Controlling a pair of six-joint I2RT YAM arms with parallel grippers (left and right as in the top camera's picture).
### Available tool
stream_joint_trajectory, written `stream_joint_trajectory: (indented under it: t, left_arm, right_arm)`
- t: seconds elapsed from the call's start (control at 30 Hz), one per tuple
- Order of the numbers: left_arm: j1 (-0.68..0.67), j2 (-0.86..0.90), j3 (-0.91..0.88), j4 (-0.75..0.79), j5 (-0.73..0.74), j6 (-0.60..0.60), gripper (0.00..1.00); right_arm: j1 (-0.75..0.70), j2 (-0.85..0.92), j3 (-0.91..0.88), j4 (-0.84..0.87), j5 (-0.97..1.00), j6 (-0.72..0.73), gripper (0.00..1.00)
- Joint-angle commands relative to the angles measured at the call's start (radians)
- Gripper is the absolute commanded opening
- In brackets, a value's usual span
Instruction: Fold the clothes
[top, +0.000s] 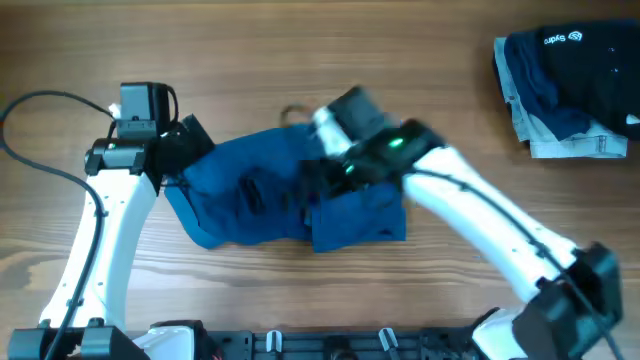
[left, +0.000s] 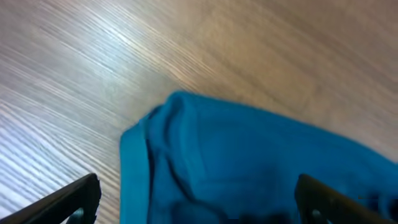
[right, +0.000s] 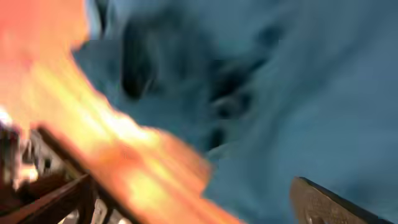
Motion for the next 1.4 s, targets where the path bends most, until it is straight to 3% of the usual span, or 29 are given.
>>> stream_joint_trajectory:
  t: [0.0,0.13,0.33,0.43,0.5,0.63,0.77,0.83,0.93,1.03,1.07,1.17,1.2,1.37]
  left_arm:
    - [0.006,0.042,0.013,-0.062,0.12,0.015,1.0]
    - [0.028,0.142,0.011,-0.165,0.124,0.016,1.0]
    - [0.085,0.211,0.01,-0.166,0.132,0.077,1.0]
    - [0.154,0.265,-0.034,-0.035,0.119,0.19,1.0]
    - [0.186,0.312,-0.048,0.035,0.124,0.199,1.0]
    - [0.193,0.354,-0.048,0.077,0.159,0.214,0.94]
    - [0.193,0.356,-0.054,0.123,0.247,0.335,0.92]
    - [0.193,0.356,-0.068,0.122,0.27,0.364,0.83]
    - [0.193,0.356,-0.131,0.124,0.318,0.412,0.77]
    - [0.193,0.356,-0.224,0.162,0.319,0.412,0.62]
    - [0.193,0.356,-0.228,0.165,0.322,0.412,0.54]
    - [0.193,0.353,-0.222,0.206,0.37,0.404,0.09]
    - [0.193,0.352,-0.208,0.208,0.391,0.404,0.04]
    - [0.193,0.269,-0.119,0.118,0.427,0.404,0.04]
  right_arm:
    - [-0.137,-0.008,0.011,-0.016,0.065,-0.072,1.0]
    - [-0.234,-0.008,0.011,-0.017,0.061,-0.151,1.0]
    - [-0.256,-0.008,0.009,-0.014,0.061,-0.203,1.0]
    - [-0.256,-0.008,0.008,-0.004,0.062,-0.203,1.0]
    - [-0.256,-0.008,0.008,-0.003,0.073,-0.202,1.0]
    - [-0.256,-0.008,0.008,-0.006,0.076,-0.199,1.0]
    - [-0.256,-0.008,0.008,-0.006,0.076,-0.198,0.99]
    - [-0.256,-0.008,0.008,-0.006,0.076,-0.191,1.0]
    - [-0.256,-0.008,0.008,-0.006,0.076,-0.174,0.99]
    - [-0.256,-0.008,0.008,-0.006,0.076,-0.174,1.0]
    - [-0.256,-0.008,0.008,-0.006,0.076,-0.174,1.0]
    - [-0.256,-0.008,0.008,-0.007,0.068,-0.173,1.0]
    - [-0.256,-0.008,0.008,-0.006,0.068,-0.173,1.0]
    - [-0.256,-0.008,0.008,-0.008,0.068,-0.173,1.0]
